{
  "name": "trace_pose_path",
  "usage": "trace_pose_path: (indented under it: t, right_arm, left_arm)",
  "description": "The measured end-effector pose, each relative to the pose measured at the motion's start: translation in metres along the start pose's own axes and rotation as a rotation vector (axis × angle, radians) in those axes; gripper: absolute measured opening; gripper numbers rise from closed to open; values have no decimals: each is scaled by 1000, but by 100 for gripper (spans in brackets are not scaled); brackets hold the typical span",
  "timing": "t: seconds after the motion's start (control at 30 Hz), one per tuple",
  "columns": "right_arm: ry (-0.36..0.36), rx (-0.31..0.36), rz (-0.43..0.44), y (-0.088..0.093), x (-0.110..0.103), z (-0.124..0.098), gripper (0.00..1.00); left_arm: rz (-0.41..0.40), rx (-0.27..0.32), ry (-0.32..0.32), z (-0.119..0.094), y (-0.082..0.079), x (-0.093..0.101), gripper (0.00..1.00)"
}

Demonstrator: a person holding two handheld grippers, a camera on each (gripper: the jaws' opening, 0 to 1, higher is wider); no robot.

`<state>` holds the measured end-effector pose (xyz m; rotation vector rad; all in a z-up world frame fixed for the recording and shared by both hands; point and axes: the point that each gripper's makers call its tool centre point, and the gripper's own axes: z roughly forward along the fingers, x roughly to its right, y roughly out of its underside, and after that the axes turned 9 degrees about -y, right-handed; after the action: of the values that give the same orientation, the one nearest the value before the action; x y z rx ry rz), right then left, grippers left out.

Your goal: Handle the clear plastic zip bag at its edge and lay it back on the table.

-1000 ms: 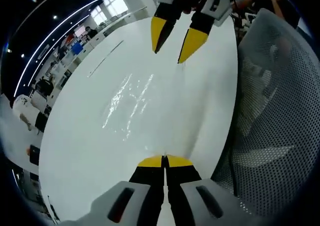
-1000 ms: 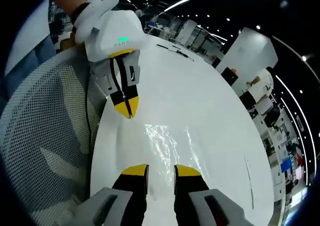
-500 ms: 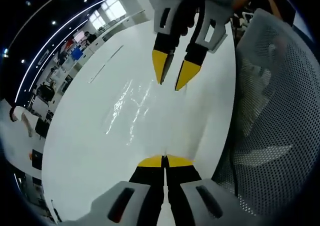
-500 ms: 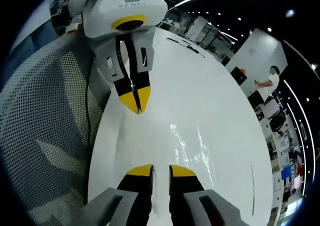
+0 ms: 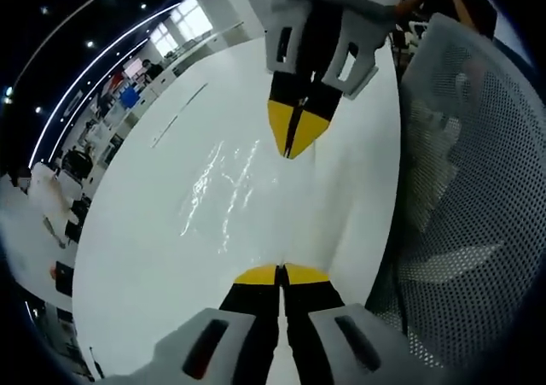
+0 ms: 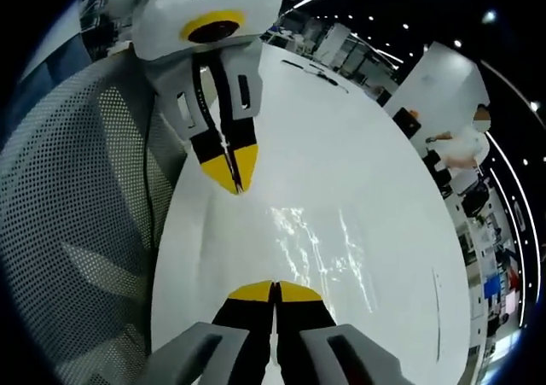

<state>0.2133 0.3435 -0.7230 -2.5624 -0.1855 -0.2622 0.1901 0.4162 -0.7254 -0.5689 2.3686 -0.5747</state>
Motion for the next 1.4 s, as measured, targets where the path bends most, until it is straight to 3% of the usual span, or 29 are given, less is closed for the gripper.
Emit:
trace_pose_path:
  t: [0.17,0.33,0.57,0.8,1.07,1.4]
  right_arm:
    - [5,-5,19,3,5,1,0]
    - [14,0,45,2,11,1,0]
    - [28,-5,70,5,17,1,0]
    - [38,1,82,2,19,-2,0]
    - [43,3,77,0,20,-6,0]
    - [45,21,86,-9,21,-11,0]
  left_arm:
    - [-13,7,-1,-11,-10,-4,1]
    - [3,58,-45,-18,-24,-13,13]
    - [89,113,-53,-30,-47,-3,13]
    - [145,129,-25,-19,-61,12,11]
    - [182,140,-27,-1,-73,15,9]
    - [247,67,-47,19,-61,12,0]
